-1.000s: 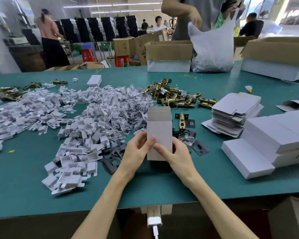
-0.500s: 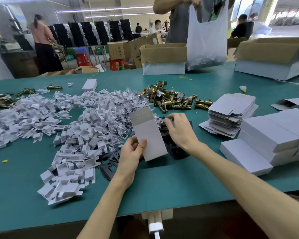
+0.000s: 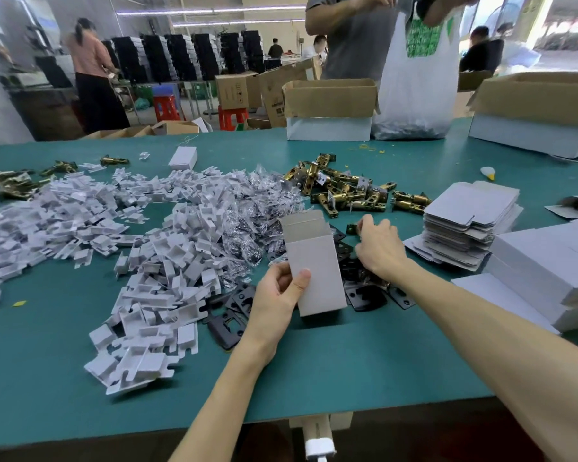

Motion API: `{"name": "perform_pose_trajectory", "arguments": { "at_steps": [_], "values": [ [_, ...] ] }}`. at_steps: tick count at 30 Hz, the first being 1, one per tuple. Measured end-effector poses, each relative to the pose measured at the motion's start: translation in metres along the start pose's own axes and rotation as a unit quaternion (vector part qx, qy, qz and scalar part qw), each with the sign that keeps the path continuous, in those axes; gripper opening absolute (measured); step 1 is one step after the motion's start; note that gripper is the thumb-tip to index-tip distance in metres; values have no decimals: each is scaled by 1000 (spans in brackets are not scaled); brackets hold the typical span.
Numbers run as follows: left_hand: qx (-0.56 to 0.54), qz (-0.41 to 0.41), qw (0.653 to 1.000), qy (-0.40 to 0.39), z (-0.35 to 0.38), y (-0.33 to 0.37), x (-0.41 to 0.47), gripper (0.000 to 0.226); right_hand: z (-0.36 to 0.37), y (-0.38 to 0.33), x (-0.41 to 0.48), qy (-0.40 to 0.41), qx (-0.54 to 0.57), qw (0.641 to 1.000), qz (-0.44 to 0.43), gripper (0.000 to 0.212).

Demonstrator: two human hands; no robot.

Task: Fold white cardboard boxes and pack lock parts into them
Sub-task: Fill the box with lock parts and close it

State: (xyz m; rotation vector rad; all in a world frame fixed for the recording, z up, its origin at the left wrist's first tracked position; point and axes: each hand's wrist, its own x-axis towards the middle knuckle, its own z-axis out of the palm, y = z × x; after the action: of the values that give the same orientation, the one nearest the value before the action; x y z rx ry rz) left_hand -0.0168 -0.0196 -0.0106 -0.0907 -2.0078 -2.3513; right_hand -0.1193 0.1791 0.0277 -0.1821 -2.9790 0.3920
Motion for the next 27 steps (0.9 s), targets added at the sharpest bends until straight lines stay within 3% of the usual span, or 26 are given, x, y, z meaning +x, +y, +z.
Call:
{"name": "perform_pose_trajectory", "arguments": {
  "at_steps": [4,8,13,19,27],
  "values": [
    [7,-2,1000,4,0,1,0,34,-12,3,-3,17,-11,999,-25,25],
    [3,0,1000,7,0,2,-1,44,-27,11,-8,66,19,996,-55,6],
    [8,-14,1000,18,0,3,-1,30,-43,17,-15,57,133,989,-28,19],
    [9,-24,999,21,1,12,-10,44,-65,24,-27,36,380,924,-7,18],
    [8,20,1000,-23,-1,13,-12,45,-135,-14,-57,121,479,850,-184,10]
  ]
}}
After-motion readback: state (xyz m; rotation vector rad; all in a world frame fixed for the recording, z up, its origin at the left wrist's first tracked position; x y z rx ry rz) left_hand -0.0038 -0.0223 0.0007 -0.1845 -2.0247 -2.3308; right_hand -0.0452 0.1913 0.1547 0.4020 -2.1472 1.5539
